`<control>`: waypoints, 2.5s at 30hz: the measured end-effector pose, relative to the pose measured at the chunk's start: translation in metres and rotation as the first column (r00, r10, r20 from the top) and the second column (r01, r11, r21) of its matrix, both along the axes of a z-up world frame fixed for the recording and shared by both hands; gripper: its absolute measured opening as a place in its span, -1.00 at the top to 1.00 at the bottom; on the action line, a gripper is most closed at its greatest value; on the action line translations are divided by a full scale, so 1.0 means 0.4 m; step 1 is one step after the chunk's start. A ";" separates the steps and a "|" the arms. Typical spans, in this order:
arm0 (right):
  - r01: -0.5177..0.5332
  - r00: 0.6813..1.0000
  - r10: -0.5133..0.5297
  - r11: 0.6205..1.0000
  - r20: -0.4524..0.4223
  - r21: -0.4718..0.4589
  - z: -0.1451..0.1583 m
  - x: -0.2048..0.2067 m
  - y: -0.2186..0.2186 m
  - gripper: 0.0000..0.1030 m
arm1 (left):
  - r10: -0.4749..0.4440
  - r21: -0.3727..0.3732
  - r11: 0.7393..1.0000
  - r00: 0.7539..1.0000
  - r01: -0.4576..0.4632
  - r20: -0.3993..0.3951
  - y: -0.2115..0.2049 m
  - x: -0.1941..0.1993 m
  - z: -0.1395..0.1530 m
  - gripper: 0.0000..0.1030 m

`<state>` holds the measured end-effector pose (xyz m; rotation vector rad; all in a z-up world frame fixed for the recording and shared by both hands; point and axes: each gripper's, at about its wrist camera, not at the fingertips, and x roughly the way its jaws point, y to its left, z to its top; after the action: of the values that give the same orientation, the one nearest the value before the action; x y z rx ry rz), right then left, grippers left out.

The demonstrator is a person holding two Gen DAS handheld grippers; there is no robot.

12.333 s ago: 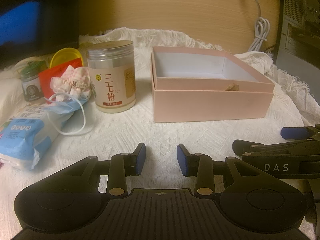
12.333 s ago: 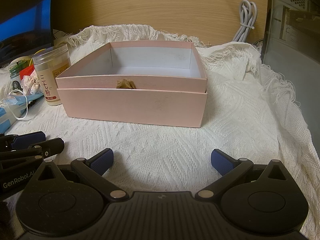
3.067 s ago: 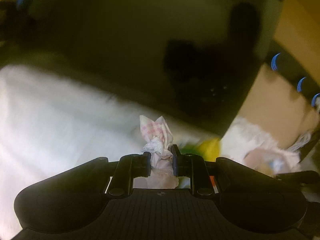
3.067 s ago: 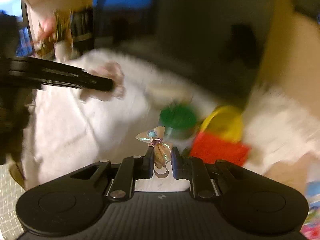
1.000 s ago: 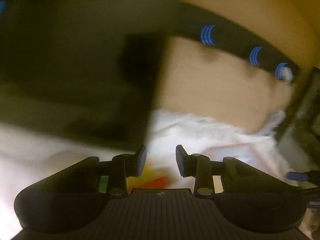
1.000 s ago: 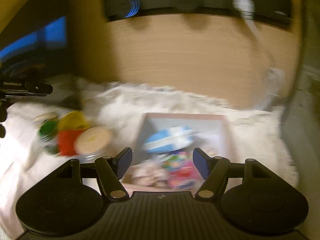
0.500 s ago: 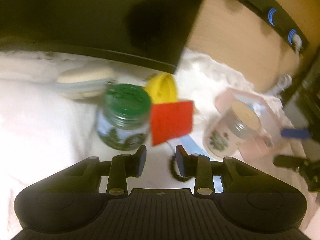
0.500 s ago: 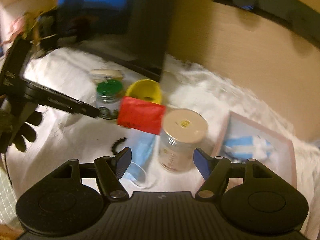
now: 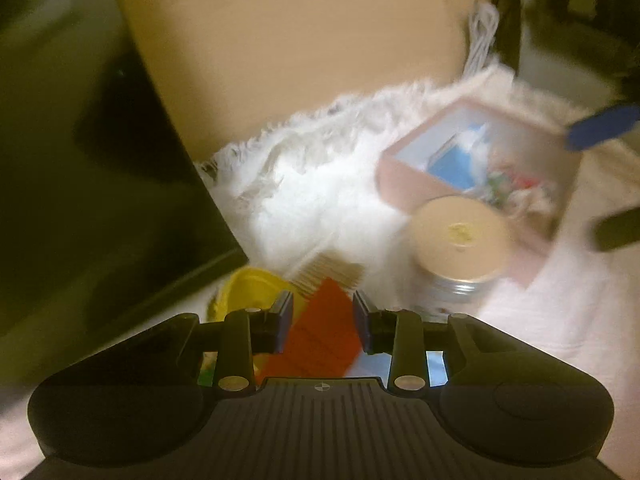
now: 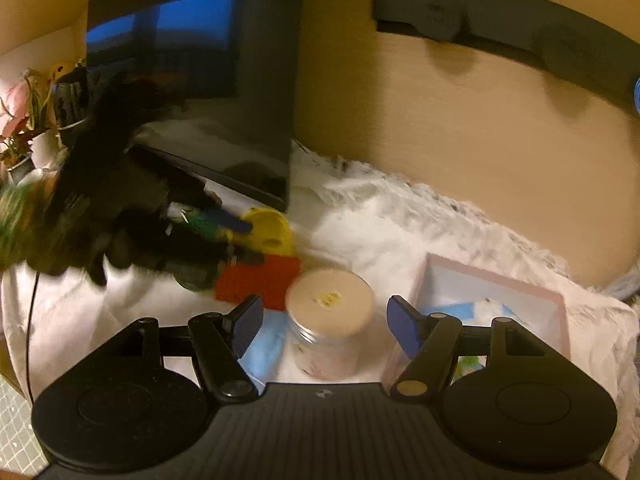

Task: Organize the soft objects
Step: 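Grasp the red card with the left tool, then lift the red card with the left tool while the right tool grasps the blue face mask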

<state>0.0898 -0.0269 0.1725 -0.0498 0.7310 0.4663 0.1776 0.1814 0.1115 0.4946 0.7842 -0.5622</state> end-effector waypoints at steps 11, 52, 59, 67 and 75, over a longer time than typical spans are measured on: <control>0.124 0.990 -0.121 0.992 -0.075 0.032 -0.055 -0.005 -0.107 -0.34 | 0.015 0.061 0.998 0.981 -0.003 -0.195 -0.024 0.094 -0.111 0.28; 0.034 0.996 -0.043 0.993 -0.083 -0.109 -0.130 -0.140 0.000 0.18 | 0.403 -0.313 0.854 0.909 -0.415 -0.105 0.068 -0.132 -0.181 0.84; -0.031 0.992 0.025 0.998 -0.120 -0.046 -0.144 -0.118 0.084 0.18 | 0.444 -0.367 0.826 0.895 -0.428 -0.044 0.134 -0.180 -0.126 0.85; 0.009 0.982 -0.003 0.999 -0.187 0.033 -0.213 -0.025 0.243 -0.02 | 0.497 -0.441 0.779 0.868 -0.445 0.002 0.265 -0.266 -0.040 0.85; 0.049 0.974 -0.059 0.998 -0.221 -0.051 -0.288 0.057 0.360 0.01 | 0.535 -0.456 0.740 0.843 -0.494 -0.046 0.354 -0.287 -0.061 0.85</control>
<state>0.1125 0.1172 0.0573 -0.0198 0.9605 0.4072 0.0627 0.3230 0.0871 -0.1438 0.6378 -0.1805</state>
